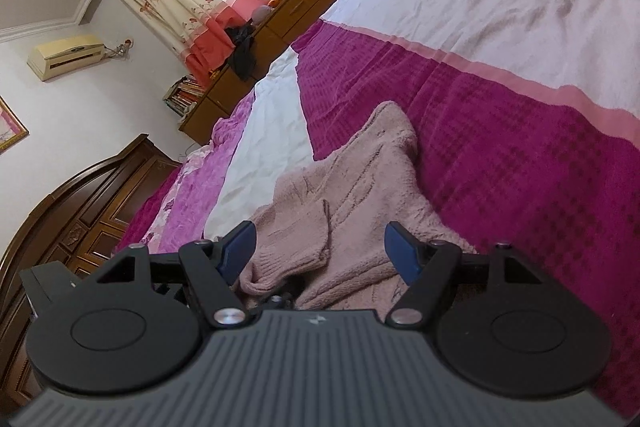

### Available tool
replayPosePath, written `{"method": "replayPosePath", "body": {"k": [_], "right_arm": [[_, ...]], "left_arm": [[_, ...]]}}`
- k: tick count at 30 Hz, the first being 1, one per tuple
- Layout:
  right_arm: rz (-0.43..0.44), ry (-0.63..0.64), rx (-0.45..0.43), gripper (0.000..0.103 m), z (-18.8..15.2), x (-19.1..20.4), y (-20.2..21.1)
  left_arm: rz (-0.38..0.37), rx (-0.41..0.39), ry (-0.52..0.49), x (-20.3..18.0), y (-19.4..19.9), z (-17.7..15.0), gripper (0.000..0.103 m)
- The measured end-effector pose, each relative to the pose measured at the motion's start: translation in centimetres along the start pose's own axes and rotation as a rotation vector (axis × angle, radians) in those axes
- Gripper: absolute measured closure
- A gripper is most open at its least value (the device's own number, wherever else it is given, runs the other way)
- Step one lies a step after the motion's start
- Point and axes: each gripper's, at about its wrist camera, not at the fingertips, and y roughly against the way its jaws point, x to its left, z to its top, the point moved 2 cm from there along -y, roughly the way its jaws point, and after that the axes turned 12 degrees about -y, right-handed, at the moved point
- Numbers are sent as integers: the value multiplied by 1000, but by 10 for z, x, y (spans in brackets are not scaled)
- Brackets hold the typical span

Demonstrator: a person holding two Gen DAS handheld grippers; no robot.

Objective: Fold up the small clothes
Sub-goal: 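Reach the left tool to the other sleeve cuff and close on it, then fold the held sleeve across the cardigan front and open the left tool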

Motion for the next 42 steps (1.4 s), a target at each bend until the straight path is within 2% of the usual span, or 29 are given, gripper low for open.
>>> {"method": "replayPosePath", "body": {"k": [6,10,15,16,17,18,19,23,32,39,42], "right_arm": [[1,4,-1,26,-1,-1,1],[8,-9,-3,26,1,-3,2],[23,-27,-3,26,2,-7,3],[27,-29,-3,26,2,-8,2],[30,-30,-3,26,2,-9,3],[32,-31,-3,26,2,-9,3],[34,-32,-3,26,2,-10,3],[42,-28,-3,26,2,-12,4],[33,3,-8,26,-2,-10,3],[26,26,-8,26,-4,-9,2],[19,44,-9,26,-5,-8,0]], "left_arm": [[46,-9,-57,-6,13,0,38],[37,-38,-117,-17,19,3,38],[16,-61,-131,-27,14,7,41],[10,-63,-131,-28,13,8,45],[-7,-62,-129,-28,11,8,72],[-36,-43,-122,-27,7,8,88],[-45,-17,-103,-26,4,8,94],[-60,-22,-4,-9,7,7,94],[58,-34,322,77,38,-7,94],[186,35,475,130,50,-48,94],[205,90,542,144,48,-75,94]]}}
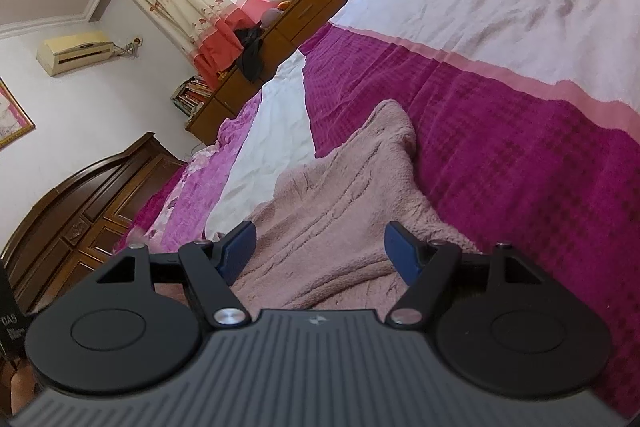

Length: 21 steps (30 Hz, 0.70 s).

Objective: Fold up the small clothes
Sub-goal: 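Fold the held sleeve across the cardigan front and open the left tool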

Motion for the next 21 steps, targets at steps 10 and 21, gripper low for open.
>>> {"method": "replayPosePath", "body": {"k": [10,21], "right_arm": [[-19,47,-2,26,-5,2,-3],[-30,74,-3,26,-7,3,-4]], "left_arm": [[106,199,73,37,-24,-59,92],[53,195,81,39,-16,-61,92]]}}
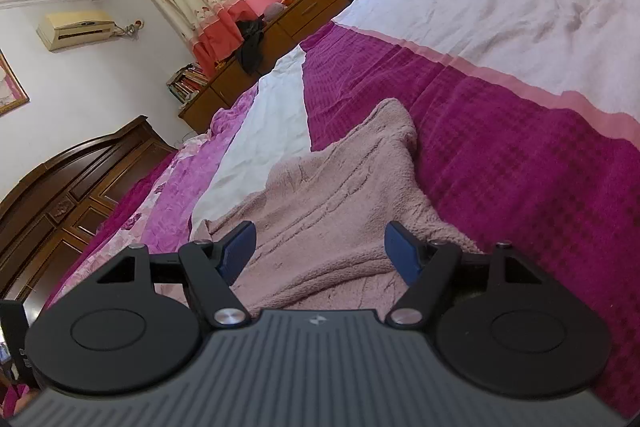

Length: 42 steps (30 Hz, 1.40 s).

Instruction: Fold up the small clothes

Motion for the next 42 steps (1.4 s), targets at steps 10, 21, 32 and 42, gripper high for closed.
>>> {"method": "replayPosePath", "body": {"k": [10,21,32,42], "right_arm": [[-25,19,9,26,0,9,8],[-11,77,48,26,-9,35,24],[26,143,92,25,-32,66,44],[-15,191,140,25,-58,71,56]], "left_arm": [[-9,13,90,27,3,2,91],[-20,2,164,81,39,-2,90],[186,-15,146,164,75,-14,43],[237,65,277,220,56,-55,43]]}}
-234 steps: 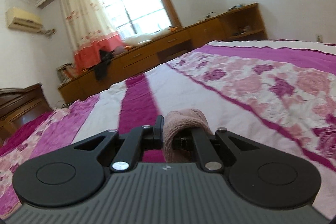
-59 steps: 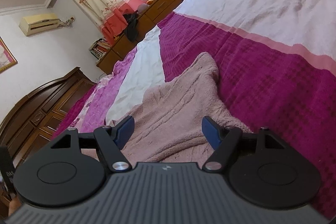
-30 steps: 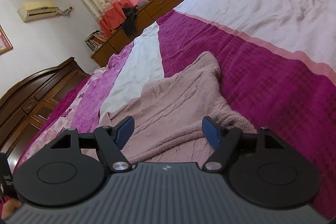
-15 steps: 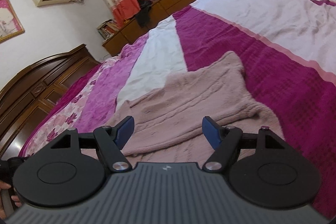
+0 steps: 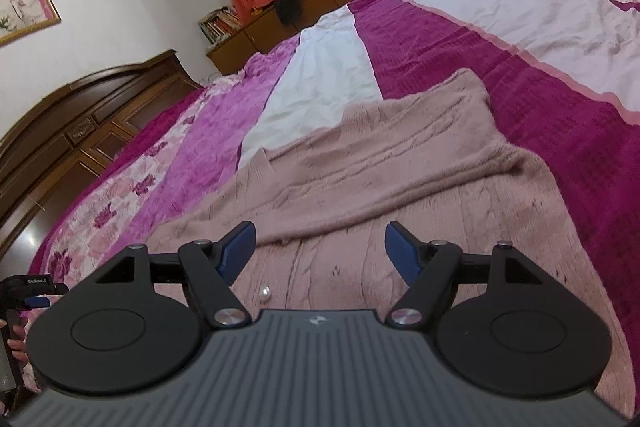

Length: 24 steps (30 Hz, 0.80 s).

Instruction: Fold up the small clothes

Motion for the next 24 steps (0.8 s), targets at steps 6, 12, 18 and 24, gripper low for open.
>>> {"method": "replayPosePath", "body": {"k": [6,12,18,24], "right_arm": [[-63,15,9,25,-9,-1,5],[-130,29,17,25,-13,-4,6],[-170,55,32,25,-18,0,3],[-196,64,39,25,-21,8,-3]], "left_arm": [[-22,72,122,16,-35,-16,43],[-76,105,261,23,-70,-24,43],[-101,77,379,36,-95,-30,36],[-125,43,468,47,-113,-22,31]]}}
